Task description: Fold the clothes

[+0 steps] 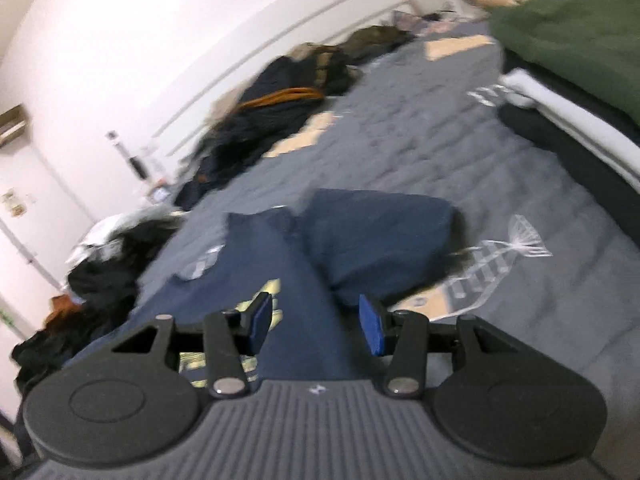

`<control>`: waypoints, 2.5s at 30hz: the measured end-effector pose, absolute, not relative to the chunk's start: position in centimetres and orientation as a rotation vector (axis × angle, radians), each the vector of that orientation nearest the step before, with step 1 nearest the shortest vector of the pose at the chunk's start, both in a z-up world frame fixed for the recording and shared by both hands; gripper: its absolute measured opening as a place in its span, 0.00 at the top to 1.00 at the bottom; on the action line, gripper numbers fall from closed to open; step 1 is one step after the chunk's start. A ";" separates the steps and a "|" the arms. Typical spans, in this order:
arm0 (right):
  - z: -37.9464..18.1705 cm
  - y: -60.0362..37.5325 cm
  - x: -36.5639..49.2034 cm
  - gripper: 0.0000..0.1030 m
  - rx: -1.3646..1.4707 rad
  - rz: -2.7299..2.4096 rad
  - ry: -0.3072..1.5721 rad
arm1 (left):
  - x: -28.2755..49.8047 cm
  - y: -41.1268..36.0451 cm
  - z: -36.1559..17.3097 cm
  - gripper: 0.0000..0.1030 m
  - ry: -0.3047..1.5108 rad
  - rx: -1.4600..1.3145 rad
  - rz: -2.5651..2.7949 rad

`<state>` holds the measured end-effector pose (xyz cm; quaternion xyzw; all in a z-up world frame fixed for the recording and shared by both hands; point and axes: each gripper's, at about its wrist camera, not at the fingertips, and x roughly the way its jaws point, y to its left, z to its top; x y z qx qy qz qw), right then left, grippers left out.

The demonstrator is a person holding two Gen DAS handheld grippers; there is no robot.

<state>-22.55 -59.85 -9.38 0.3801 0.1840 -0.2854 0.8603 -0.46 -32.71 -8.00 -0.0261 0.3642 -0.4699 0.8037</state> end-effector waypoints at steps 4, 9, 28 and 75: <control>-11.0 -62.0 -23.3 0.54 0.871 -0.650 0.376 | -0.3 -33.6 -8.0 0.38 0.782 -0.073 -1.025; -11.9 -63.3 -23.2 0.54 0.886 -0.666 0.370 | -0.9 -34.5 -7.8 0.37 0.757 -0.055 -1.046; -19.4 -67.2 -23.7 0.54 1.409 -0.639 0.116 | -2.1 -35.9 -8.9 0.33 0.744 0.008 -1.071; -12.0 -70.2 -25.3 0.86 0.919 -1.073 0.305 | -1.2 -36.0 -9.5 0.29 0.773 0.024 -1.067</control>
